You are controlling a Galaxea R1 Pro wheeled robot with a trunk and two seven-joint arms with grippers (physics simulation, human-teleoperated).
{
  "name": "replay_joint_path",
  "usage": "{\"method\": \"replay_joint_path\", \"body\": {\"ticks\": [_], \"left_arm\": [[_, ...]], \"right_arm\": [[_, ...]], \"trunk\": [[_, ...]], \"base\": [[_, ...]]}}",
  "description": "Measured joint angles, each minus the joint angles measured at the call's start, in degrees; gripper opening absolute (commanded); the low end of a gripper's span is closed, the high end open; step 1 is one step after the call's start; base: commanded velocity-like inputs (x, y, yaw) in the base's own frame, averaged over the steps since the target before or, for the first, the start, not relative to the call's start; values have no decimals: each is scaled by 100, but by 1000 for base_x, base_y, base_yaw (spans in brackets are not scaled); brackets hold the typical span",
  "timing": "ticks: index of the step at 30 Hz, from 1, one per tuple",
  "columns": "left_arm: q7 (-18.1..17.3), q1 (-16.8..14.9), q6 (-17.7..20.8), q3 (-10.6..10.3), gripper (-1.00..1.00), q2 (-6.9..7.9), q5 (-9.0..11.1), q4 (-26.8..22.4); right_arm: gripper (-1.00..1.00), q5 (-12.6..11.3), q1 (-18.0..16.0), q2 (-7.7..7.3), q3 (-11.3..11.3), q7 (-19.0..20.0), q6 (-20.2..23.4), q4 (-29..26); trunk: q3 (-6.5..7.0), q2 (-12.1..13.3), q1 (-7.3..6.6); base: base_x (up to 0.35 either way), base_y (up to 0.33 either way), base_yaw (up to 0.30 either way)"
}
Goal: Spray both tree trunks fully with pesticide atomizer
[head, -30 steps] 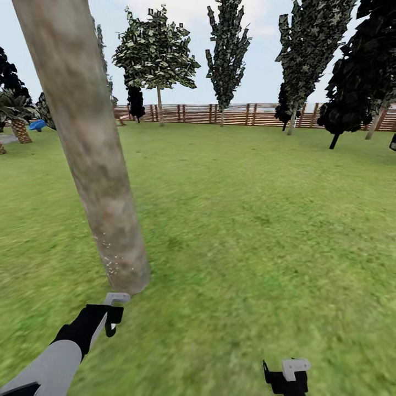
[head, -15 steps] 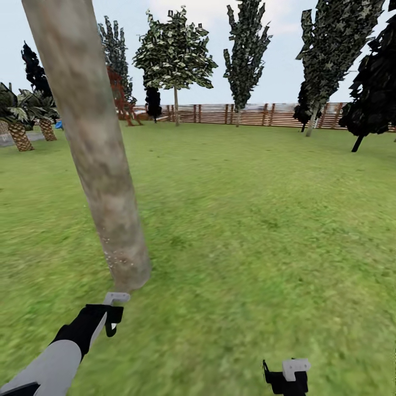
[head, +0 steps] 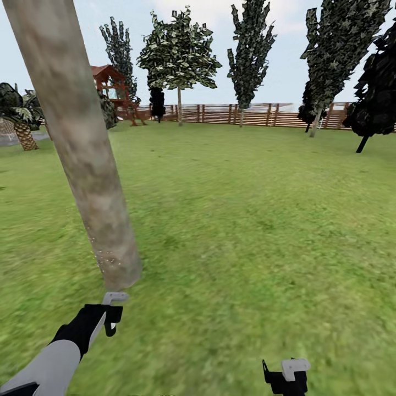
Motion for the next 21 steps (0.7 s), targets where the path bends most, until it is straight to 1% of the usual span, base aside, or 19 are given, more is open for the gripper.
{"method": "replay_joint_path", "body": {"ticks": [14, 21], "left_arm": [[0, 0, 8, -2, -100, 16, 29, -1], [0, 1, 8, -2, -100, 18, 32, -1]], "right_arm": [[100, 6, 0, 1, 3, 0, 0, 0], [100, 6, 0, 1, 1, 0, 0, 0]], "trunk": [[0, 0, 0], [0, 0, 0]], "base": [[10, -274, 271], [201, -220, 41]]}}
